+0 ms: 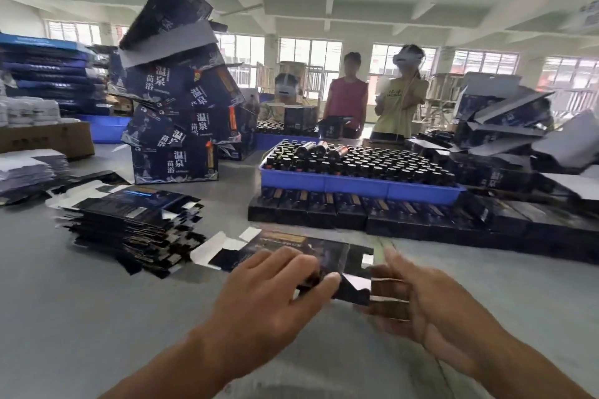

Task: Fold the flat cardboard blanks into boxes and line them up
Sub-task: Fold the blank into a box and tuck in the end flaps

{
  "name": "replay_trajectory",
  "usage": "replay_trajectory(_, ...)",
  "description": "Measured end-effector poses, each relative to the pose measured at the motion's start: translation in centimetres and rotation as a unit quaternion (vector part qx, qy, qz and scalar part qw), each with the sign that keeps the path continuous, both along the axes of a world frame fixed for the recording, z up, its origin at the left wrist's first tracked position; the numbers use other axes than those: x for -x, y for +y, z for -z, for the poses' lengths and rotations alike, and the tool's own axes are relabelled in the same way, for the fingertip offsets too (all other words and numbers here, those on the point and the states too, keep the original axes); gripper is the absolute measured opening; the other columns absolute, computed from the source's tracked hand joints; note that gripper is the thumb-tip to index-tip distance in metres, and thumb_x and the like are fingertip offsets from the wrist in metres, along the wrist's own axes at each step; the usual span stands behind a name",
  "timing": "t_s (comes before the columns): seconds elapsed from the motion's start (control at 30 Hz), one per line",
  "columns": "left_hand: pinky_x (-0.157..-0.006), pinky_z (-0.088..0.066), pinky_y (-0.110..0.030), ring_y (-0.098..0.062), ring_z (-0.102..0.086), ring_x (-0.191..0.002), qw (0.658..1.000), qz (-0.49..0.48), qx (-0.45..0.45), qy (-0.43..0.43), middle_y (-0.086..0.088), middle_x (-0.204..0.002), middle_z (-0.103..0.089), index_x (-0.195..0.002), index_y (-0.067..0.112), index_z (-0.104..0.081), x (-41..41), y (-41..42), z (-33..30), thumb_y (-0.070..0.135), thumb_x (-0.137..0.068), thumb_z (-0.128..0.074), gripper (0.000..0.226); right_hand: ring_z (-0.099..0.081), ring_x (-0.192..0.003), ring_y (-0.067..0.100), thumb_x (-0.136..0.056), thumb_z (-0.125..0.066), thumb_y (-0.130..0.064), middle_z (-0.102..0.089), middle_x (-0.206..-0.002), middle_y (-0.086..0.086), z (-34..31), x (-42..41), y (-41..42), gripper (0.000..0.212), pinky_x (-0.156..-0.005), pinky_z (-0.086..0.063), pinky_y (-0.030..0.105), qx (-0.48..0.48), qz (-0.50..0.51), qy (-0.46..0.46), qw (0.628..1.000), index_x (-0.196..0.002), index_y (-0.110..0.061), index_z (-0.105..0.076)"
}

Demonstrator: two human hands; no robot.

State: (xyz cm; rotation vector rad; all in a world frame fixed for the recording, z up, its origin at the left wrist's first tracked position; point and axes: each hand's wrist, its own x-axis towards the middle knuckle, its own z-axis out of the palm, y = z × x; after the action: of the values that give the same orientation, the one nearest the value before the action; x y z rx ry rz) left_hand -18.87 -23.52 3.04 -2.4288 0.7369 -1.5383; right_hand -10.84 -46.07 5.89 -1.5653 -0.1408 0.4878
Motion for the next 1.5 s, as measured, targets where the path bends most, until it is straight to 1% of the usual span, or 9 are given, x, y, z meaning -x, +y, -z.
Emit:
replay_trajectory(0.2,-0.080,-0.054,-0.037,-0.022,-0.056,-0.109,0.996,0.029,-0.034,0.081,-0.006,-0.126,-0.058,-0.132,0.024,-0.056,0.3,-1.7,0.5,0.031,-0.093,-0.063,0.040,-0.073,-0.088,0.032,-0.096,-0.061,-0.013,-0.075,-0.106,0.020,0.4,1.9,0.6,0.020,-0.075,-0.062,0.046,-0.072,-0.009,-0.040,0.997,-0.107,-0.005,-0.075)
replay_trajectory(0.33,-0.115,-0.036,-0.047,-0.033,-0.035,-0.146,0.980,-0.051,0.002,0.194,-0.017,-0.159,-0.034,-0.153,0.019,-0.033,0.5,-2.2,0.8,0.074,-0.081,-0.054,0.093,-0.075,-0.095,0.030,-0.100,-0.058,-0.017,-0.077,-0.106,0.013,1.1,2.6,-0.5,0.020,-0.077,-0.063,0.046,-0.059,-0.028,-0.083,0.994,-0.104,-0.021,-0.077)
replay_trajectory(0.5,-0.122,-0.009,-0.043,-0.028,-0.008,-0.154,0.950,-0.106,0.022,0.292,-0.011,-0.167,-0.011,-0.160,0.019,-0.002,0.6,-2.1,1.3,0.100,-0.068,-0.036,0.128,-0.075,-0.097,0.024,-0.101,-0.058,-0.026,-0.077,-0.107,0.006,2.3,3.1,-1.0,0.019,-0.077,-0.062,0.038,-0.036,-0.059,-0.093,0.993,-0.108,-0.028,-0.076)
replay_trajectory(0.57,-0.124,-0.012,-0.044,-0.024,-0.012,-0.154,0.944,-0.105,0.035,0.310,-0.007,-0.166,-0.018,-0.159,0.020,-0.001,0.5,-2.0,1.3,0.101,-0.065,-0.037,0.129,-0.075,-0.099,0.025,-0.099,-0.059,-0.034,-0.077,-0.109,0.006,2.5,3.0,-1.1,0.021,-0.079,-0.061,0.038,-0.047,-0.062,-0.089,0.993,-0.109,-0.027,-0.076)
replay_trajectory(0.7,-0.115,-0.021,-0.035,-0.019,-0.040,-0.132,0.953,-0.097,0.052,0.282,-0.005,-0.144,-0.049,-0.154,0.009,-0.028,0.6,-2.0,0.6,0.093,-0.070,-0.046,0.121,-0.074,-0.098,0.029,-0.090,-0.056,-0.056,-0.076,-0.109,0.009,2.7,2.5,-1.4,0.043,-0.086,-0.061,0.046,-0.075,-0.037,-0.060,0.995,-0.111,-0.024,-0.076)
replay_trajectory(0.77,-0.111,-0.022,-0.031,-0.018,-0.042,-0.124,0.959,-0.096,0.064,0.258,-0.005,-0.138,-0.055,-0.152,0.006,-0.033,0.5,-1.8,0.4,0.086,-0.071,-0.051,0.115,-0.075,-0.093,0.027,-0.088,-0.056,-0.059,-0.077,-0.107,0.009,2.7,2.4,-1.4,0.044,-0.079,-0.061,0.040,-0.080,-0.025,-0.052,0.995,-0.107,-0.026,-0.077)
replay_trajectory(1.03,-0.089,-0.052,-0.045,-0.027,-0.065,-0.103,0.969,-0.120,0.070,0.205,-0.008,-0.118,-0.065,-0.127,0.007,-0.061,0.5,-1.7,0.1,0.075,-0.077,-0.046,0.086,-0.077,-0.090,0.024,-0.093,-0.068,-0.028,-0.078,-0.100,0.005,2.7,2.9,-1.5,0.022,-0.069,-0.061,0.031,-0.081,0.004,-0.100,0.992,-0.111,-0.015,-0.068)
replay_trajectory(1.23,-0.091,-0.042,-0.038,-0.023,-0.064,-0.104,0.971,-0.108,0.063,0.205,-0.004,-0.121,-0.066,-0.124,0.009,-0.060,0.5,-2.0,0.2,0.077,-0.080,-0.047,0.082,-0.076,-0.083,0.015,-0.092,-0.069,-0.015,-0.078,-0.091,0.001,2.8,3.7,-1.3,0.006,-0.065,-0.059,0.022,-0.012,0.017,-0.215,0.976,-0.096,-0.016,-0.065)
replay_trajectory(1.5,-0.095,-0.038,-0.039,-0.024,-0.062,-0.108,0.979,-0.076,0.030,0.189,-0.008,-0.127,-0.063,-0.141,0.007,-0.041,0.5,-2.3,0.2,0.090,-0.075,-0.043,0.106,-0.076,-0.084,0.010,-0.092,-0.068,-0.016,-0.078,-0.096,-0.013,2.9,4.7,-0.5,0.024,-0.064,-0.059,0.020,-0.015,-0.002,-0.253,0.967,-0.112,-0.029,-0.066)
